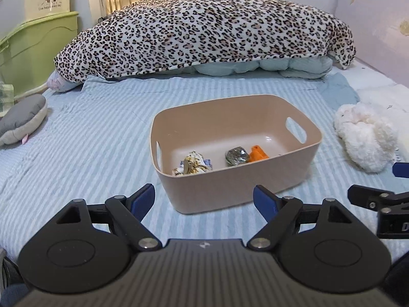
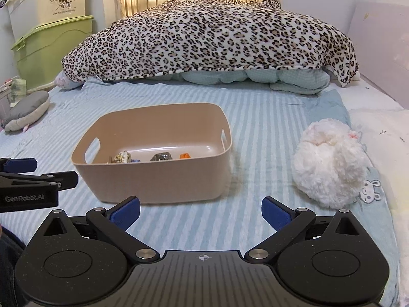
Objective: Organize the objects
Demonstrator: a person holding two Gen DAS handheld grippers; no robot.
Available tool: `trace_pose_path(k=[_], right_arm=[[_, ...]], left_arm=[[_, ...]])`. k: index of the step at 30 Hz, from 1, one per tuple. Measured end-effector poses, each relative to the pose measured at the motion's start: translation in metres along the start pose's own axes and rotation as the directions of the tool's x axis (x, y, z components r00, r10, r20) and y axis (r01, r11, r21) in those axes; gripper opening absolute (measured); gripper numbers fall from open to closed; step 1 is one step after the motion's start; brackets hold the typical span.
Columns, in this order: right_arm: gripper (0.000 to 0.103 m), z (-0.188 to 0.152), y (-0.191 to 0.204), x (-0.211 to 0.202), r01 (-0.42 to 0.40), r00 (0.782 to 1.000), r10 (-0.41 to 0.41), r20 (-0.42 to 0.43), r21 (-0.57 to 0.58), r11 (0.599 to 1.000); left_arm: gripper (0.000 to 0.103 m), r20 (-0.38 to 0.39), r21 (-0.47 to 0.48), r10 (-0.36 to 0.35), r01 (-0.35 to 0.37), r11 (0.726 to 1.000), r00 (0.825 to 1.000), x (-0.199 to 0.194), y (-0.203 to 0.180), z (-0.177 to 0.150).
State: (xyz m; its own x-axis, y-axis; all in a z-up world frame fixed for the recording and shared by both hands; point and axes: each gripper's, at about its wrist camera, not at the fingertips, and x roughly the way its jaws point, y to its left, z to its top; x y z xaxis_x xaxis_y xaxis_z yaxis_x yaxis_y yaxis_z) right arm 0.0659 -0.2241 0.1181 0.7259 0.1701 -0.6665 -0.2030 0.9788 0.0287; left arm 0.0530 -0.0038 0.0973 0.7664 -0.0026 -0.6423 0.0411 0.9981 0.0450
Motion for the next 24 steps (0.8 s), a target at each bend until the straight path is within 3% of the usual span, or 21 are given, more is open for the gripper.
trace_pose_path(k=[10, 24], right_arm=[[0.103, -0.026, 0.006, -0.024, 0.004, 1.000, -0.004, -0.014, -0.008, 1.000], [0.103, -0.059, 0.009, -0.058, -0.052, 0.998, 0.052, -0.030, 0.012, 0.999]], left_arm=[[0.085, 0.026, 0.012, -0.035, 0.035, 0.999, 0.999, -0.038, -0.012, -0.022], [0.085, 0.068, -0.009, -0.043, 0.043, 0.999, 0.997, -0.085, -0.008, -0.048]])
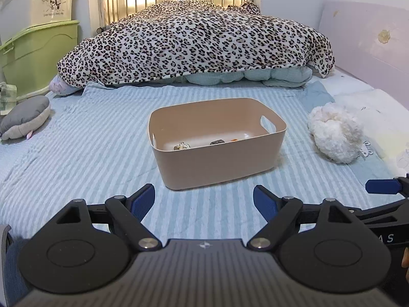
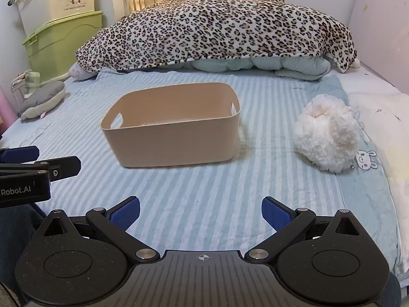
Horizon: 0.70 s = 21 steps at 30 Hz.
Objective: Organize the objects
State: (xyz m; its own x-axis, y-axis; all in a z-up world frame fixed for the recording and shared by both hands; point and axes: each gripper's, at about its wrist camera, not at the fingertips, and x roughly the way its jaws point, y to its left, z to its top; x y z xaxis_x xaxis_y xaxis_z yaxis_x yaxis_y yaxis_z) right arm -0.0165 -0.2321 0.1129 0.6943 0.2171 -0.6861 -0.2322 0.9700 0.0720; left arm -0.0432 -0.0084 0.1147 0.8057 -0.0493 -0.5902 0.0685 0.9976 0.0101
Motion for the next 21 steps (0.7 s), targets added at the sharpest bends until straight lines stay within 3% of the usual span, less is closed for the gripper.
trace_pose_path(k=[5, 21], right_arm=[[0.103, -0.007, 0.001, -0.011, -0.004, 1.000, 0.004, 0.000, 0.000, 1.000], [0.103, -0.020, 0.004, -0.032, 0.006, 1.000, -0.006, -0.005, -0.013, 1.000]], left_arm=[[0.085, 0.003, 0.005, 0.021, -0.021, 1.000, 1.000, -0.008, 0.000, -0.006], [0.085, -0.001, 0.022, -0.007, 0.007, 1.000, 1.000, -0.027, -0.003, -0.018]])
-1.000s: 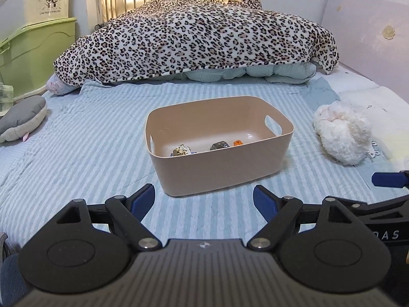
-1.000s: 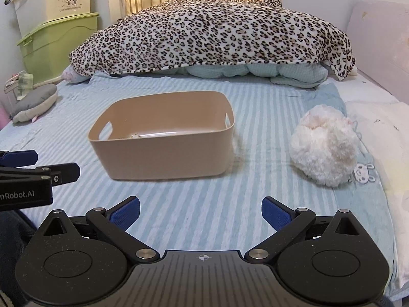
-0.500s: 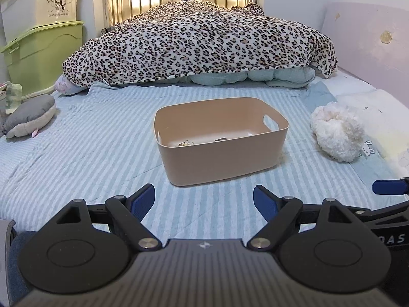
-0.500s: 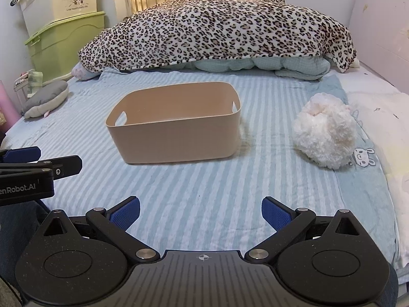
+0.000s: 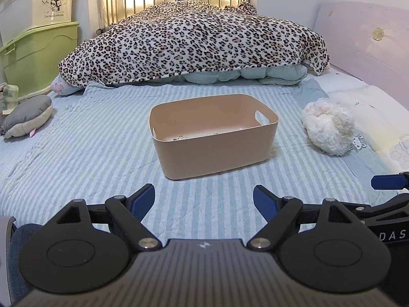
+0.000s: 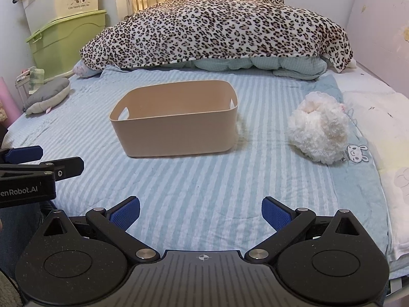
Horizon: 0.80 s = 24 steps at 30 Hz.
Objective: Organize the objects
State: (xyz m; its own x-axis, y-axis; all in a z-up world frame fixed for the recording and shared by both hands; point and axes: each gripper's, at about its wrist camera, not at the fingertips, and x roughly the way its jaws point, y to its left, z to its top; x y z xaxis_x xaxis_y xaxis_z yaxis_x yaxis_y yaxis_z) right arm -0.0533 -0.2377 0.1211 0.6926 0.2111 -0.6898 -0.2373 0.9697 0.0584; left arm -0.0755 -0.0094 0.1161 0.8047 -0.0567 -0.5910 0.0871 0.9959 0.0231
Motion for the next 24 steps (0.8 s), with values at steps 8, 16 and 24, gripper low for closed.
trace_pose_path(k=[8, 16, 24], right_arm=[[0.103, -0.0001, 0.0042, -0.0043, -0.001, 1.000, 0.001, 0.002, -0.010, 1.000], [0.103, 0.0006, 0.0056, -0.0080, -0.001, 1.000, 0.001, 0.008, -0.005, 1.000], [0.103, 0.0009, 0.0076, -0.0102, -0.010, 1.000, 0.010, 0.008, -0.002, 1.000]], left_arm=[[0.085, -0.010, 0.003, -0.015, 0.015, 1.000, 1.000, -0.0015, -0.0032, -0.0029], [0.085, -0.013, 0.002, -0.017, 0.017, 1.000, 1.000, -0.0012, -0.0048, -0.0041], [0.085, -0.022, 0.007, -0.021, 0.021, 1.000, 1.000, 0.0003, -0.0060, -0.0051]])
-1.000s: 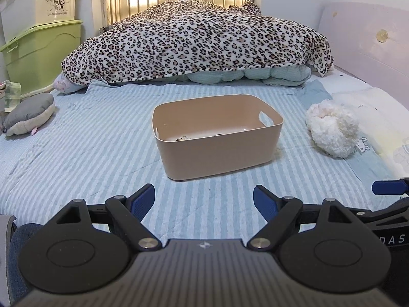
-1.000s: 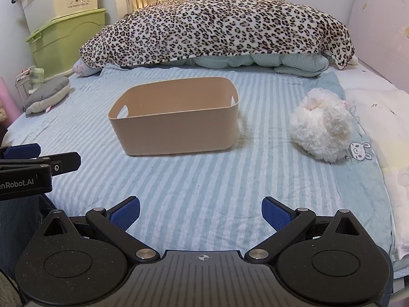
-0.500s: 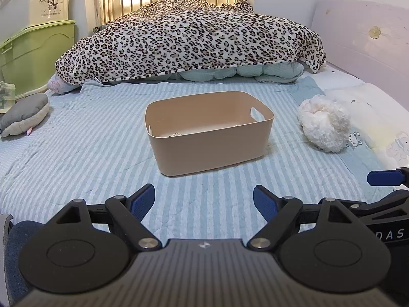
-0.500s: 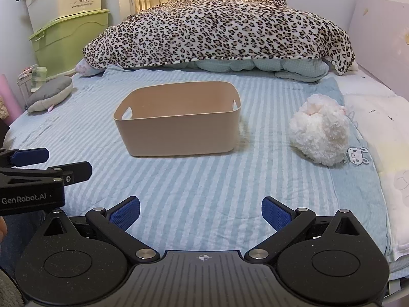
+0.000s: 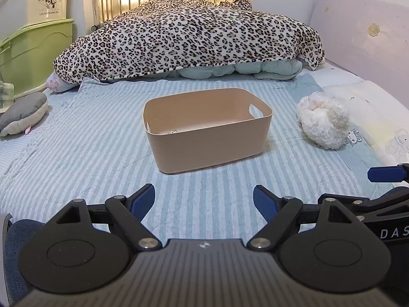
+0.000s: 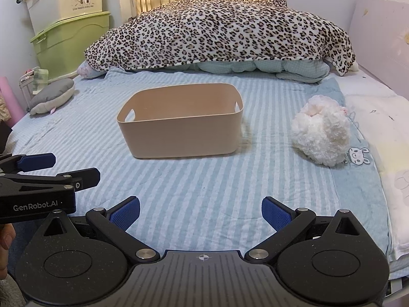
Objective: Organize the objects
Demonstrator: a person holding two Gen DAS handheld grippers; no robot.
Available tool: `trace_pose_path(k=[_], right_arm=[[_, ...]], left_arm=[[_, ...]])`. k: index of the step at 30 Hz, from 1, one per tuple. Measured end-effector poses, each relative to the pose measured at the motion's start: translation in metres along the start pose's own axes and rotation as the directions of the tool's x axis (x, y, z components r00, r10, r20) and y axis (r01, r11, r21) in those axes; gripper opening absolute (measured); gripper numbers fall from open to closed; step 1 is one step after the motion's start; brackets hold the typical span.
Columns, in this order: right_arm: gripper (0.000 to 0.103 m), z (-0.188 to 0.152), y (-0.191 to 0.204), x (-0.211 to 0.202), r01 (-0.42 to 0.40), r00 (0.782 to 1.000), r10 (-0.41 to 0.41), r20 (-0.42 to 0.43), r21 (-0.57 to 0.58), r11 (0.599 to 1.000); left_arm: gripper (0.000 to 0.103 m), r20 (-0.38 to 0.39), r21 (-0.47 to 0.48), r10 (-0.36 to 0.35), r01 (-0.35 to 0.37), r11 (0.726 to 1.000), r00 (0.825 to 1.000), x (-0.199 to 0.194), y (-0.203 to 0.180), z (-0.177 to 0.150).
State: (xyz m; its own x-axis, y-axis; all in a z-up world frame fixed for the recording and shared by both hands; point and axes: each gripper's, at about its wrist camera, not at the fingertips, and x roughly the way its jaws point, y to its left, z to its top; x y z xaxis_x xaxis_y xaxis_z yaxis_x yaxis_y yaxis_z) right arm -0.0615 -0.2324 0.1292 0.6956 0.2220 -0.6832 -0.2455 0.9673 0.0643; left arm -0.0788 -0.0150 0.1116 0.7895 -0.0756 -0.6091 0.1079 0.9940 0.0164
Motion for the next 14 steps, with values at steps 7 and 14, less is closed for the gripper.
trace_pose_path(k=[7, 14], right_arm=[[0.103, 0.0004, 0.0012, 0.0004, 0.000, 1.000, 0.000, 0.000, 0.003, 1.000], [0.103, 0.0011, 0.0016, 0.0030, -0.007, 1.000, 0.007, -0.006, 0.013, 1.000]], left_arm=[[0.085, -0.002, -0.001, -0.001, 0.001, 1.000, 1.000, 0.0010, -0.0001, 0.0000], [0.085, -0.003, 0.000, -0.003, 0.003, 1.000, 1.000, 0.0024, 0.0006, -0.0007]])
